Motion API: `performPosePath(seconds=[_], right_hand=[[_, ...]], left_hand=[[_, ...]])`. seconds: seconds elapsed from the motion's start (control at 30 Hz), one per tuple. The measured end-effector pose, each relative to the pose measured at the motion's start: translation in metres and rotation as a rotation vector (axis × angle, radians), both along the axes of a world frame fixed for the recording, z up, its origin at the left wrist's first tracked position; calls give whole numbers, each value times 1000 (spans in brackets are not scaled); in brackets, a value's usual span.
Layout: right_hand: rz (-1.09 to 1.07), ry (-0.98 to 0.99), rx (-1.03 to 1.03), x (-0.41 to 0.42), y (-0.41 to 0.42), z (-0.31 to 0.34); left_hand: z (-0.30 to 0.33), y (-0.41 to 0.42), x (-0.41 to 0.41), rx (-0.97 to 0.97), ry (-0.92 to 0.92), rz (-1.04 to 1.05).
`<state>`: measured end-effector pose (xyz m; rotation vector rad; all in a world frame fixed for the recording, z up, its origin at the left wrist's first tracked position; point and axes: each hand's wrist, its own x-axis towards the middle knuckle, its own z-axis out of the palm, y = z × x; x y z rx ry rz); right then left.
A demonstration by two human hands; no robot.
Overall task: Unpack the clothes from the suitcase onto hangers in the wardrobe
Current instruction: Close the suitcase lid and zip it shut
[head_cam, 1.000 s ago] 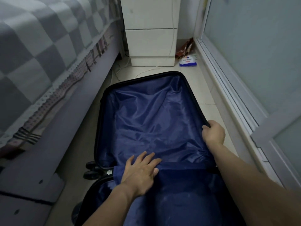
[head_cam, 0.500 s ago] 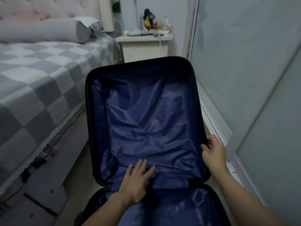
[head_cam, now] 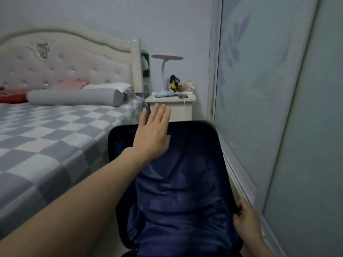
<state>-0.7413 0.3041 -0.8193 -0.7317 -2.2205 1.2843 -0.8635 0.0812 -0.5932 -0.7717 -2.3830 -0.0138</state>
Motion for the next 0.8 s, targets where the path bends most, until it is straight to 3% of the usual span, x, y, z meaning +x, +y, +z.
performPosePath(seconds=[0.23,0.43,0.5,0.63,0.7,0.8], right_hand=[[-22,15,-48,22,-6,0],[-86,-7,-102,37,-21,12],[-64,16,-338,39,-20,20],[-47,-35,-1258,41,-10,50],[27,-3,-1440,41,-14,71],[105,67,-1436,32,-20,90]], left_hand=[[11,-14,4,-112,-208,35],[36,-12,18,-2,-229,-199],[41,-17,27,-75,-275,-275],[24,-31,47,-112,-299,-346],[6,-33,62,-78,-256,-368],[-12,-32,81,-57,-142,-361]])
